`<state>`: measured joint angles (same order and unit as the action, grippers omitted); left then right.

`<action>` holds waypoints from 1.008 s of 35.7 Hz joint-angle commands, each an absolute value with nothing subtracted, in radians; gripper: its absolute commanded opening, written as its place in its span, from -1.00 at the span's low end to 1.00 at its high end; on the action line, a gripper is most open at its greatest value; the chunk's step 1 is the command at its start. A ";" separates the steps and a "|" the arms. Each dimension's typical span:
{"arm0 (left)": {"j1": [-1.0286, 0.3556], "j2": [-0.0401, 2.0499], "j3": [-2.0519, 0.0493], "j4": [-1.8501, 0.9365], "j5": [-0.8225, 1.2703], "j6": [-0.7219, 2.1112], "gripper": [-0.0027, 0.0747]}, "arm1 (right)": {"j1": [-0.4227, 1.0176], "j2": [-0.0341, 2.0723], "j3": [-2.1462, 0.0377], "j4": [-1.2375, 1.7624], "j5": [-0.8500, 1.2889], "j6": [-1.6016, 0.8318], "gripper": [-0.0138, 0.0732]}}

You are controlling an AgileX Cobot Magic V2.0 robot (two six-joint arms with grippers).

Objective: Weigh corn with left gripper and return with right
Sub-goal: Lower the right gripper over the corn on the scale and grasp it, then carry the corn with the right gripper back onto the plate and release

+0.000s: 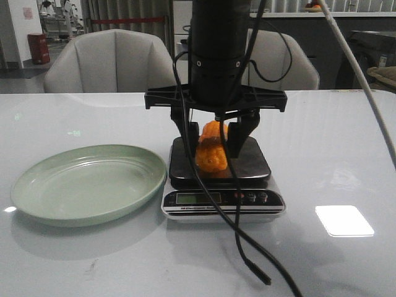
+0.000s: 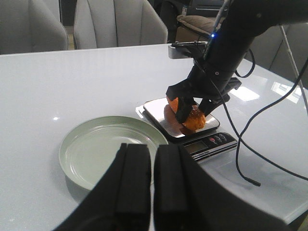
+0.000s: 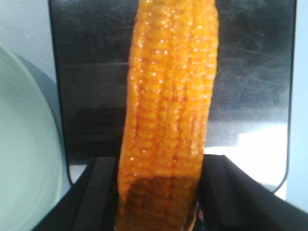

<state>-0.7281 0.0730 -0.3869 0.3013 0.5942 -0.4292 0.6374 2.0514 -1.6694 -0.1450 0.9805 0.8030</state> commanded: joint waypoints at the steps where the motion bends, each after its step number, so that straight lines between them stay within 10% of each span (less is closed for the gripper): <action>1: -0.727 0.084 -0.412 0.306 0.514 -0.431 -0.56 | 0.641 1.992 -1.741 -0.118 0.985 0.804 -0.17; 22: -0.727 0.084 -0.412 0.306 0.514 -0.431 -0.56 | 0.827 2.071 -1.809 -0.006 0.790 0.803 -0.14; 36: -0.727 0.084 -0.412 0.306 0.514 -0.431 -0.56 | 0.841 2.110 -1.821 -0.007 0.721 0.803 0.62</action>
<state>-0.7281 0.0730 -0.3869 0.3013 0.5942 -0.4292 0.8506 2.1724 -1.7797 0.0093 0.7500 0.8050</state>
